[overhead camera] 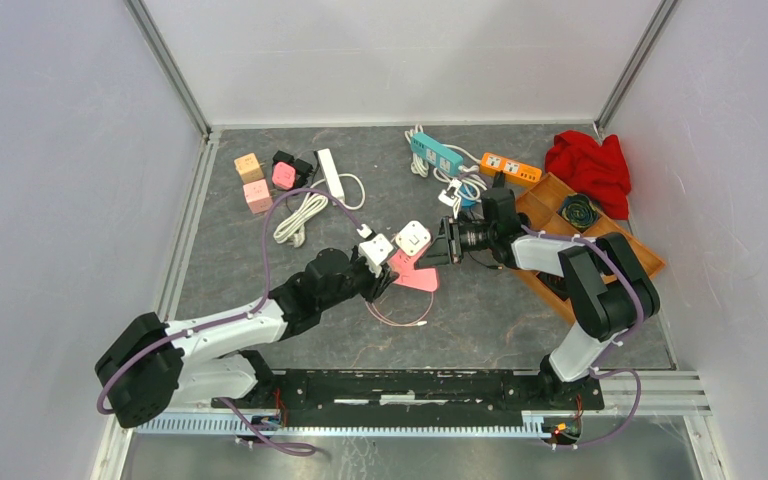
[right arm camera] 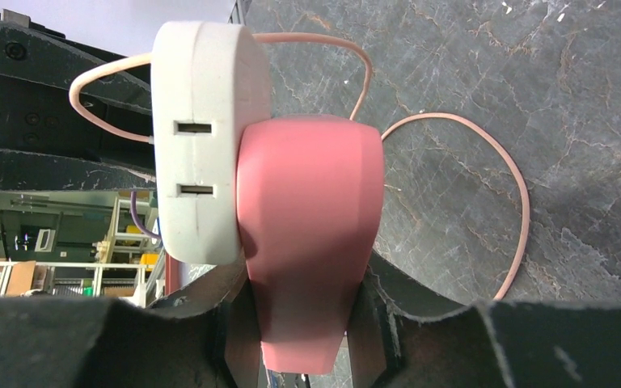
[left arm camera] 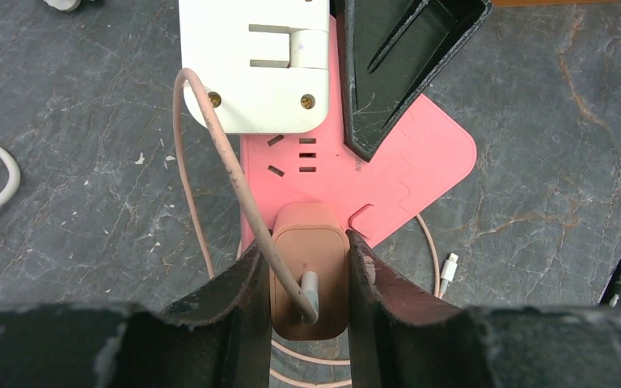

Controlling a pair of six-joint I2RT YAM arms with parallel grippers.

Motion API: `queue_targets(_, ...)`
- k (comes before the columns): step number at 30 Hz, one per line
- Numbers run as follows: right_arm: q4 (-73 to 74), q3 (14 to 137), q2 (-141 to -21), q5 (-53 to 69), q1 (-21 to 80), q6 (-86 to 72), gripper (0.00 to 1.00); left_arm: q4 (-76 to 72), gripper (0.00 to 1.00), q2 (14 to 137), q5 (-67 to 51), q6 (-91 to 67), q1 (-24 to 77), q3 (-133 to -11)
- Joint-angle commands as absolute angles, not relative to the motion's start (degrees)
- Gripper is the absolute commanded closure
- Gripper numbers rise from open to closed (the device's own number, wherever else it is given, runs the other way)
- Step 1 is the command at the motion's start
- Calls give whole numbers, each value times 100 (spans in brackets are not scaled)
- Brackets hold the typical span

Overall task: Pull the plug off the socket
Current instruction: Remove the plug from the socket.

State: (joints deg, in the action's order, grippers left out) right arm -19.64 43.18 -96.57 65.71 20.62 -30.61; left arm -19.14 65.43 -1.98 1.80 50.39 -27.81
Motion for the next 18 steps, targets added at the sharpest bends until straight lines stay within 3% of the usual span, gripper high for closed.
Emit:
queue_targets(1, -2391, 4265, -9666, 6895, 2120, -3062, 100, -2348, 98, 6434, -211, 481, 5053, -3145)
queue_targets(18, -1581, 4298, -9609, 6000, 1714, -2392, 100, -1883, 98, 5584, -287, 547, 5071, -3150)
